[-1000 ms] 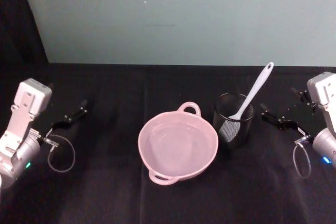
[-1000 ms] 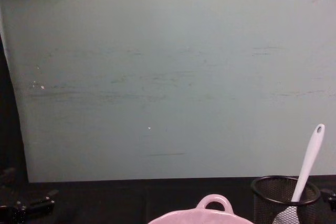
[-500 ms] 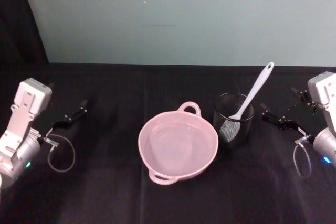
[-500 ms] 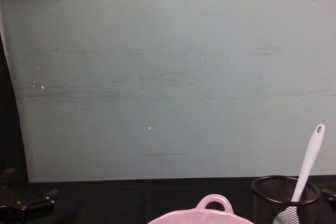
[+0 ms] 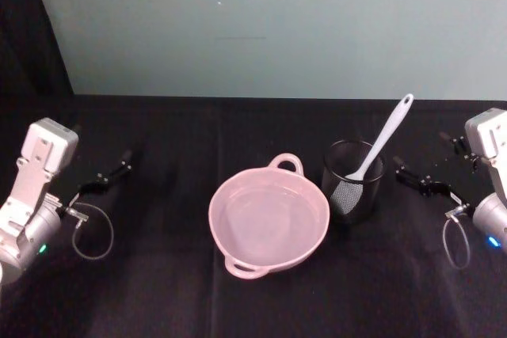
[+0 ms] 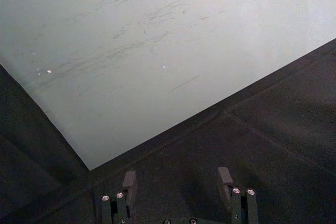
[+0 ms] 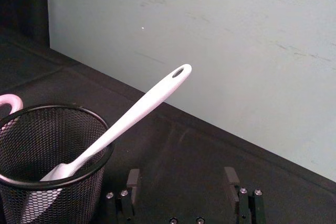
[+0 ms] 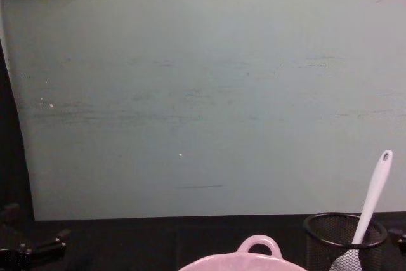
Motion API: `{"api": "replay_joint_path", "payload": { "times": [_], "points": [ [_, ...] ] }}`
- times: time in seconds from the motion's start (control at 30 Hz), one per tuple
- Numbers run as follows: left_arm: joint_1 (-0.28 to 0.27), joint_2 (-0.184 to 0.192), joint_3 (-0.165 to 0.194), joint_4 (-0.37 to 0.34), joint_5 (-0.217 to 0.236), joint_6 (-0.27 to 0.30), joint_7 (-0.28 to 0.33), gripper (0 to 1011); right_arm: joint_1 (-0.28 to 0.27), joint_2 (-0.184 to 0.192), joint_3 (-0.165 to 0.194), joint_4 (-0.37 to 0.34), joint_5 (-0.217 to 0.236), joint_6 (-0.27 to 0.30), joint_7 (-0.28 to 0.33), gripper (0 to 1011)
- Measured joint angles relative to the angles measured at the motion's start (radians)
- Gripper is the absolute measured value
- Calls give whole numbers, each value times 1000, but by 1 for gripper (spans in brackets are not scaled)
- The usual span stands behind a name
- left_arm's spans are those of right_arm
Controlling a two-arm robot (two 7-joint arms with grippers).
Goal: Use the one hand to pick up the spoon and stir the clear water in the bowl.
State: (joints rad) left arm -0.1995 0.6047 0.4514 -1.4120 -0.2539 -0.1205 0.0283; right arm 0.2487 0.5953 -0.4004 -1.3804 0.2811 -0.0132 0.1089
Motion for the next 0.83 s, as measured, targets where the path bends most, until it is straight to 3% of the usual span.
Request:
{"api": "replay_joint_path", "payload": {
  "times": [0.83],
  "points": [
    [0,0,0,0,0,0,0,1005,0,1,0,0,1,0,0,1002]
  ]
}}
